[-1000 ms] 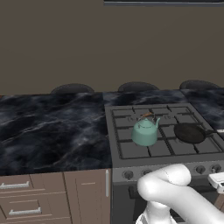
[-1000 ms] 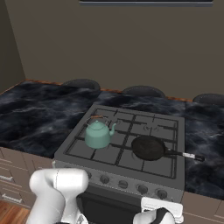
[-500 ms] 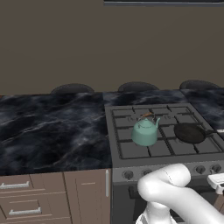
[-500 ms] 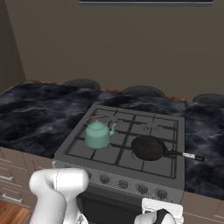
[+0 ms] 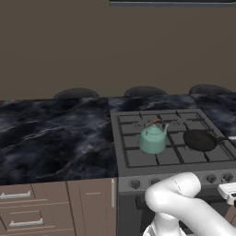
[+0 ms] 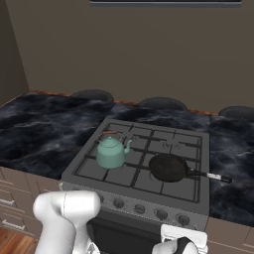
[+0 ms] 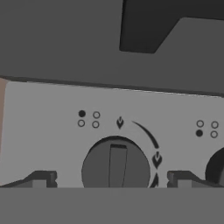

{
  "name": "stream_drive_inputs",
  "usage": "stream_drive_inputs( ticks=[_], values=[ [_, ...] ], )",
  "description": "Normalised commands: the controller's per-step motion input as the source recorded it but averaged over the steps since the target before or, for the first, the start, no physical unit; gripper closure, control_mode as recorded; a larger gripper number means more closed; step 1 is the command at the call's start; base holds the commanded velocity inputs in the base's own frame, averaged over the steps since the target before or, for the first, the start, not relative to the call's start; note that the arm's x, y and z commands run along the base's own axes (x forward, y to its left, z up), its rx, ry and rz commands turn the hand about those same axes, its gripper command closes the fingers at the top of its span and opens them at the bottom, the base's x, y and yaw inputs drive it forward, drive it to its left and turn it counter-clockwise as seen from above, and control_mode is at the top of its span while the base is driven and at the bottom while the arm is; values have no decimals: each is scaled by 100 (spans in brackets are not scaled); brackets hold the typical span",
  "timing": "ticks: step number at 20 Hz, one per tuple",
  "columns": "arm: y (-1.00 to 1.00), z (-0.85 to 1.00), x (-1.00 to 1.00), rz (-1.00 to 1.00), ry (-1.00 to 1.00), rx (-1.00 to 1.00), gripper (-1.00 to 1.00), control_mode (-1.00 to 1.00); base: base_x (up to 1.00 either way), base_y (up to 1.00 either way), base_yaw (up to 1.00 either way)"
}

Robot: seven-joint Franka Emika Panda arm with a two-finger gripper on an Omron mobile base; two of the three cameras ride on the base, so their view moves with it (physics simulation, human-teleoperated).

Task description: Pick the pan from the cabinet and place it on the stove. Then turn on the stove burner for the pan.

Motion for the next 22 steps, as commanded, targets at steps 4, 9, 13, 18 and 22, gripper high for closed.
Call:
stream_drive_inputs(
  ticks=[4,9,13,18,22],
  values=[
    [0,0,1,0,0,0,-100,-100,0,0,0],
    [0,0,6,0,0,0,-100,-100,0,0,0],
    [3,0,10,0,0,0,-100,-100,0,0,0],
    [1,0,14,0,0,0,-100,-100,0,0,0],
    [0,-1,14,0,1,0,-100,-100,0,0,0]
  ],
)
